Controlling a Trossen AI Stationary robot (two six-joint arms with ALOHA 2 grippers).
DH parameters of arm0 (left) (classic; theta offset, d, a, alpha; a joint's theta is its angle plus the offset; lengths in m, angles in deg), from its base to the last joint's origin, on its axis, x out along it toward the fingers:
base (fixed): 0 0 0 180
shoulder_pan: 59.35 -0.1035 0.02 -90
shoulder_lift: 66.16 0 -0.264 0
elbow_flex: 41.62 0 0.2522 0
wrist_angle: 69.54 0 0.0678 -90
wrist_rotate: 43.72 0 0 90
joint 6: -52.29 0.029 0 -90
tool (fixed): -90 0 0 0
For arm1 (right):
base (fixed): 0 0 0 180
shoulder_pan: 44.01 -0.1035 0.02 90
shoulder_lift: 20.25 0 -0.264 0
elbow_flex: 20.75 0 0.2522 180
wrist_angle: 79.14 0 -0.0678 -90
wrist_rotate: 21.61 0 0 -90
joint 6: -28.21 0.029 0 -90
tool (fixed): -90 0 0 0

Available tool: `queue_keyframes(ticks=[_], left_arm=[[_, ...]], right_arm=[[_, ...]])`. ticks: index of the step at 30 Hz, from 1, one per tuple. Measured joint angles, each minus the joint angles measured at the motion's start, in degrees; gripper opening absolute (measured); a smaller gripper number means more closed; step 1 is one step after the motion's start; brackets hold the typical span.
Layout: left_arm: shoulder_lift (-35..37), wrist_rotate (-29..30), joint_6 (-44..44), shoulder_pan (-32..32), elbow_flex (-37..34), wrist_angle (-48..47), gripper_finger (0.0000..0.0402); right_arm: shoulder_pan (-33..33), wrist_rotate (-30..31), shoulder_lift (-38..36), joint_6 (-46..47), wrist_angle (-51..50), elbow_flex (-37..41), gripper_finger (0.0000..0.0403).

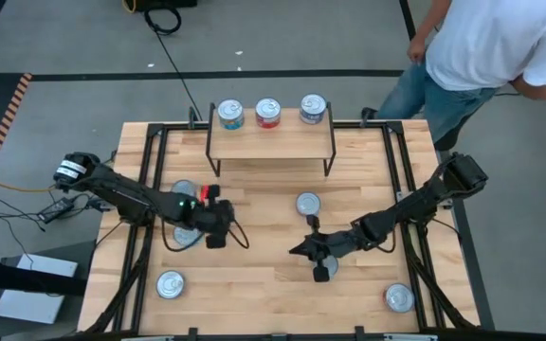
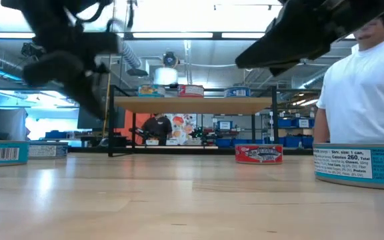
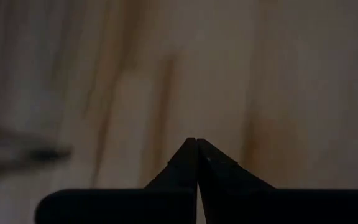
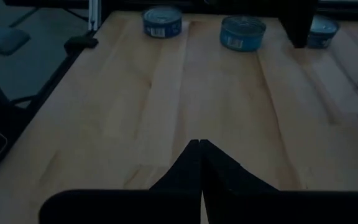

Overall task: Stack canned seafood by type on shelf
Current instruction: Put the blue tuna can on the shelf aligned with the other blue tuna can

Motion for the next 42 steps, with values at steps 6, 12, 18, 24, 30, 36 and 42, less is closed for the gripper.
queue_keyframes(ticks=[6,12,18,24,30,36,42], left_arm=[[1.6,4.1,-14.0,0.0,-0.5,-17.0,0.0007],[4.8,4.2,-19.1,-1.9,-3.9,-22.1,0.0007],[5.4,1.3,-19.3,-5.5,-6.9,-20.8,0.0018],[5.3,1.0,-17.9,-6.9,-6.9,-19.8,0.0069],[4.8,0.6,-18.0,-9.0,-6.9,-20.1,0.0125],[4.8,0.4,-19.2,-11.8,-6.9,-19.7,0.0141],[4.8,-0.5,-17.8,-13.2,-6.9,-19.5,0.0141]], right_arm=[[-1.4,0.7,-0.4,0.0,-0.2,0.0,0.0007],[-1.5,0.7,-0.4,0.0,-0.1,0.0,0.0007],[-1.4,0.7,-0.4,0.0,0.0,0.0,0.0007],[-0.9,0.7,-0.4,0.0,0.3,0.0,0.0007],[-0.7,0.4,-0.4,0.0,0.4,0.0,0.0007],[-0.7,0.3,-0.4,0.0,0.4,0.0,0.0007],[-0.7,0.2,-0.4,0.0,0.4,0.0,0.0007]])
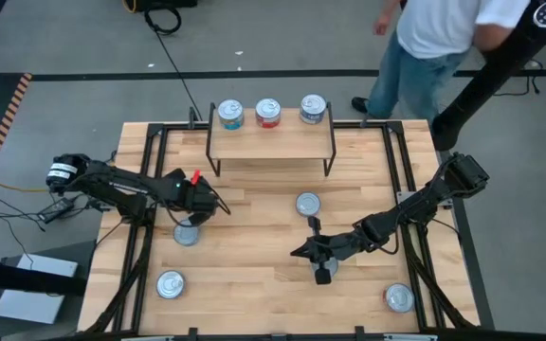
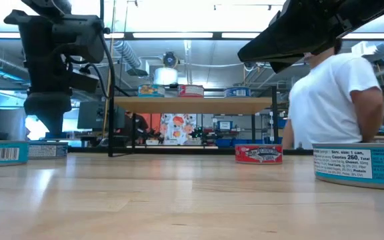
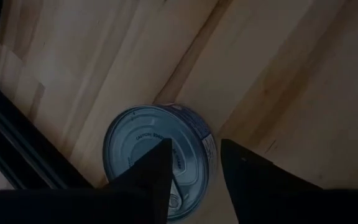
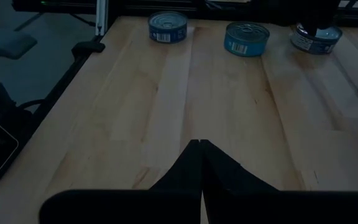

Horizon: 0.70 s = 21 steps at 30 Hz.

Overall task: Stack canned seafood by type on shelf
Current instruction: Put the blue tuna can on the shelf aligned with the other blue tuna can

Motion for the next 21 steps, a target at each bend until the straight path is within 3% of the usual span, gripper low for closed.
queue_keyframes(ticks=[15,21], left_arm=[[0.0,-2.2,-3.0,-1.4,-4.1,3.4,0.0139],[0.0,-2.3,-3.4,-1.3,-4.9,3.5,0.0112]], right_arm=[[0.0,0.0,0.0,0.0,0.3,0.0,0.0007],[0.0,0.0,0.0,0.0,0.4,0.0,0.0007]])
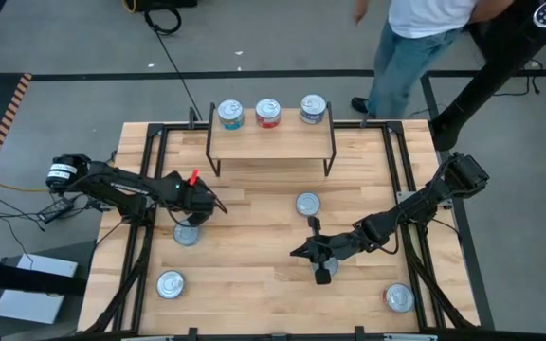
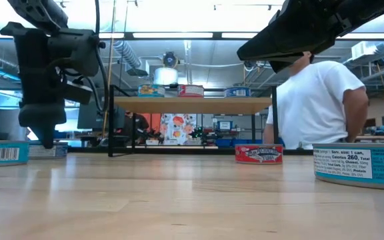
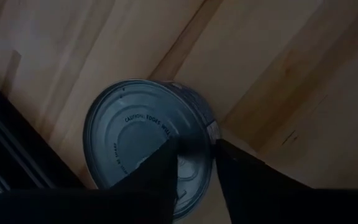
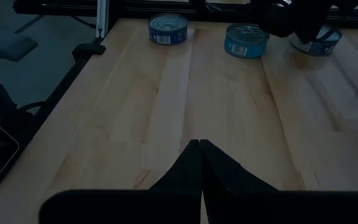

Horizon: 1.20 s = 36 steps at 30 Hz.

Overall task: Stack canned seafood by type on shelf
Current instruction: Put the blue tuna can on the shelf aligned with the other blue tuna can

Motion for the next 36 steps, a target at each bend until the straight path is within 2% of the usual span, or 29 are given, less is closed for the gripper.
queue_keyframes(ticks=[9,12,21,26,36], left_arm=[[0.1,-0.5,0.5,0.1,-0.2,1.1,0.0019],[0.1,-1.0,1.7,0.3,0.2,1.1,0.0005],[0.0,-2.6,3.2,3.5,3.2,1.7,0.0002],[0.0,-2.3,-2.3,3.9,3.6,0.1,0.0007],[0.0,-2.9,-2.6,3.8,3.3,1.0,0.0089]], right_arm=[[0.0,0.0,0.0,0.0,0.0,0.0,0.0007],[0.0,0.0,0.0,0.0,0.0,0.0,0.0007],[0.0,0.0,0.0,0.0,0.0,0.0,0.0007],[0.0,0.0,0.0,0.0,0.0,0.0,0.0007],[0.0,0.0,0.0,0.0,0.0,0.0,0.0007]])
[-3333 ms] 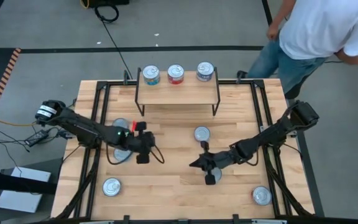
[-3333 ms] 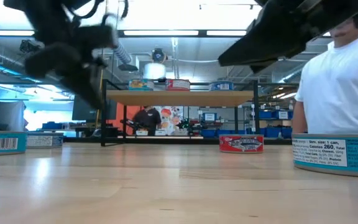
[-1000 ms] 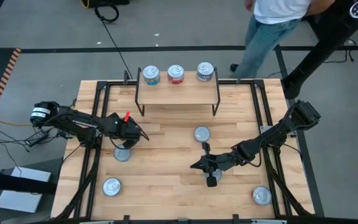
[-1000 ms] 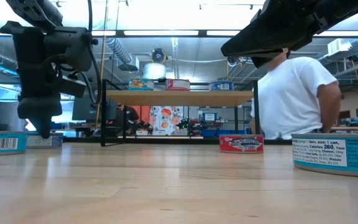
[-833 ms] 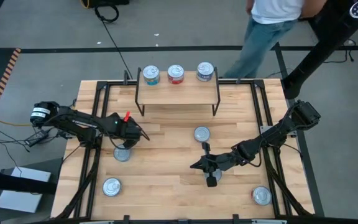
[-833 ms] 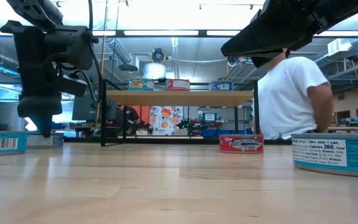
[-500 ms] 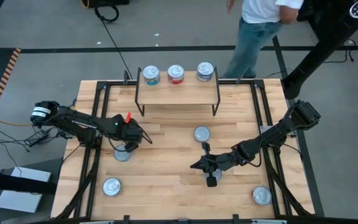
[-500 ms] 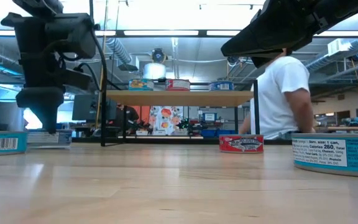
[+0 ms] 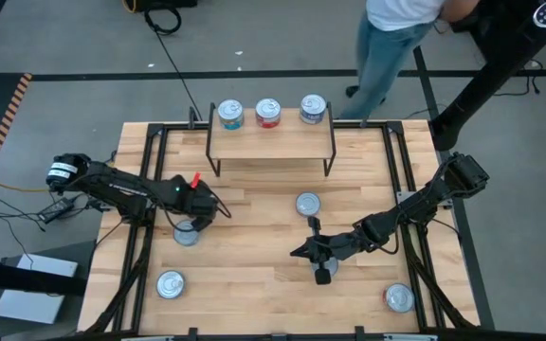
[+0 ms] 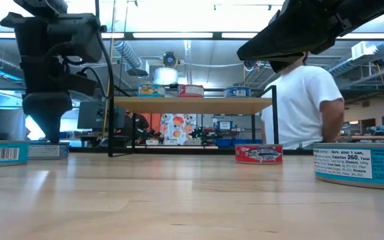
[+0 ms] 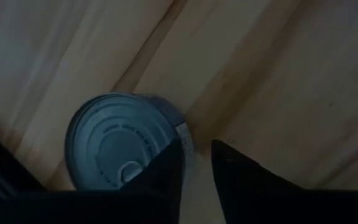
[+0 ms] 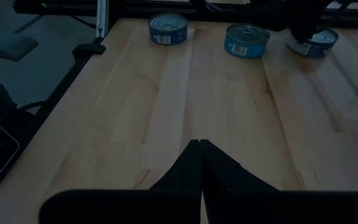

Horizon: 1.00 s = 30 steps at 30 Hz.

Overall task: Stack canned seafood by type on shelf
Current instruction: Put the blue tuna can on the shelf aligned with the other blue tuna can

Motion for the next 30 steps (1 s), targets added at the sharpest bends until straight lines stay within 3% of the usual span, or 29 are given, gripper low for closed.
queue_keyframes(ticks=[6,14,21,25,30], left_arm=[[0.0,0.7,0.1,0.0,0.0,-0.1,0.0131],[-1.4,1.7,0.0,0.0,-0.1,-1.6,0.0135],[-6.8,2.9,0.0,0.0,-0.1,-1.9,0.0135],[-7.8,3.3,1.4,0.5,-0.1,-2.0,0.0113],[-7.8,3.3,4.3,1.9,0.6,-2.1,0.0045]], right_arm=[[0.0,0.0,0.0,0.0,0.0,0.0,0.0008],[-0.1,0.0,0.0,0.0,0.0,0.0,0.0008],[-0.1,0.0,0.0,0.0,0.0,0.0,0.0008],[-0.1,-0.1,0.0,0.0,0.0,0.0,0.0008],[-0.1,-0.1,0.0,0.0,0.0,0.0,0.0008]])
